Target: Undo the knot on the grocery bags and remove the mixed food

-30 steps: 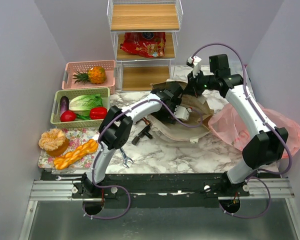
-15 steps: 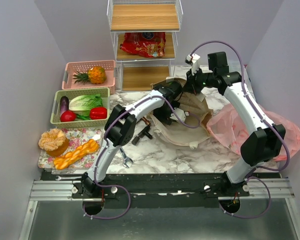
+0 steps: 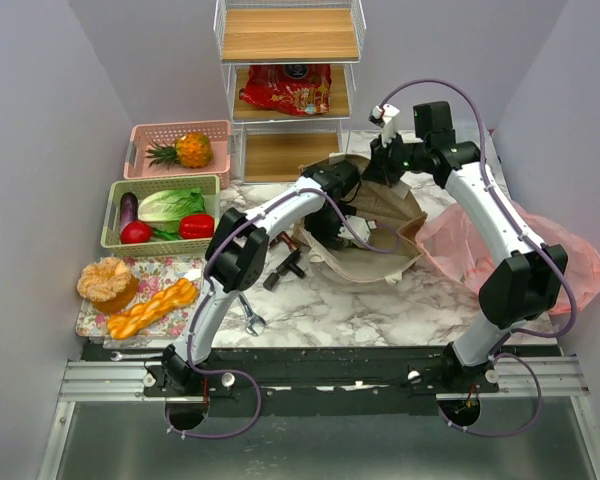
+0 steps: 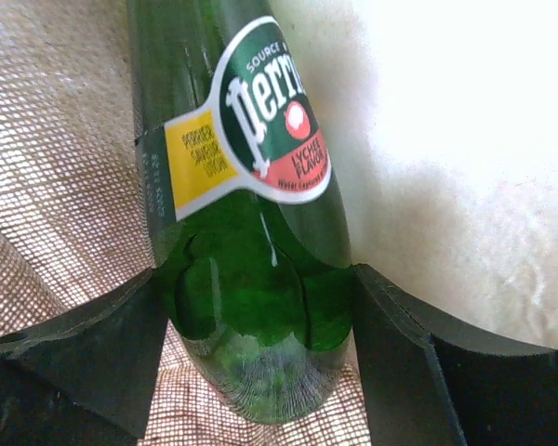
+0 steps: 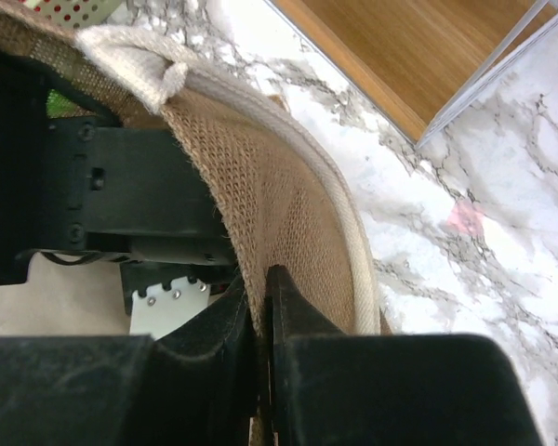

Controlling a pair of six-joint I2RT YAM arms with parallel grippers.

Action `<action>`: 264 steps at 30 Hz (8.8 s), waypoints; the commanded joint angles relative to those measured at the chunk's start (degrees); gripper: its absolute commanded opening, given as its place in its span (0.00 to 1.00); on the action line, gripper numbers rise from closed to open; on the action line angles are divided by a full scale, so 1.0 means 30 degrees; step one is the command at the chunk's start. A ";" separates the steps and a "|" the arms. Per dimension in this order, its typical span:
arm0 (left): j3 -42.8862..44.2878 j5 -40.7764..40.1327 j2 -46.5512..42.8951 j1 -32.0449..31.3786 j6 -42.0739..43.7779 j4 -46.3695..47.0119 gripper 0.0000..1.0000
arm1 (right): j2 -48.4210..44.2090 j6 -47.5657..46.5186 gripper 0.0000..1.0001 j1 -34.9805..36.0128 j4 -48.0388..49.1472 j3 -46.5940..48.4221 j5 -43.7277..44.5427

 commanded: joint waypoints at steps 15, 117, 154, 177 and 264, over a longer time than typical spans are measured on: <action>-0.4918 0.8328 -0.6894 0.0706 -0.5304 0.8172 0.00 | -0.1461 0.4432 0.75 -0.0945 0.4708 -0.0328 -0.0641; -1.0421 1.2341 -1.2440 0.2505 -2.0689 1.9353 0.00 | -0.2556 1.0676 0.90 -0.3254 0.7257 0.0995 -0.4939; -0.9093 1.3063 -1.3534 0.2881 -2.9378 2.6582 0.00 | -0.4908 1.6194 0.89 -0.1455 1.6438 -0.7427 -0.5123; -1.0347 1.4003 -1.3896 0.2919 -2.7419 2.3671 0.62 | -0.5340 1.4111 0.01 -0.1060 1.5779 -0.8383 -0.4956; 0.4573 0.6633 -1.1107 0.5129 -2.6336 2.2297 0.00 | -0.7244 1.0162 1.00 0.0134 1.5692 -0.5491 -0.1735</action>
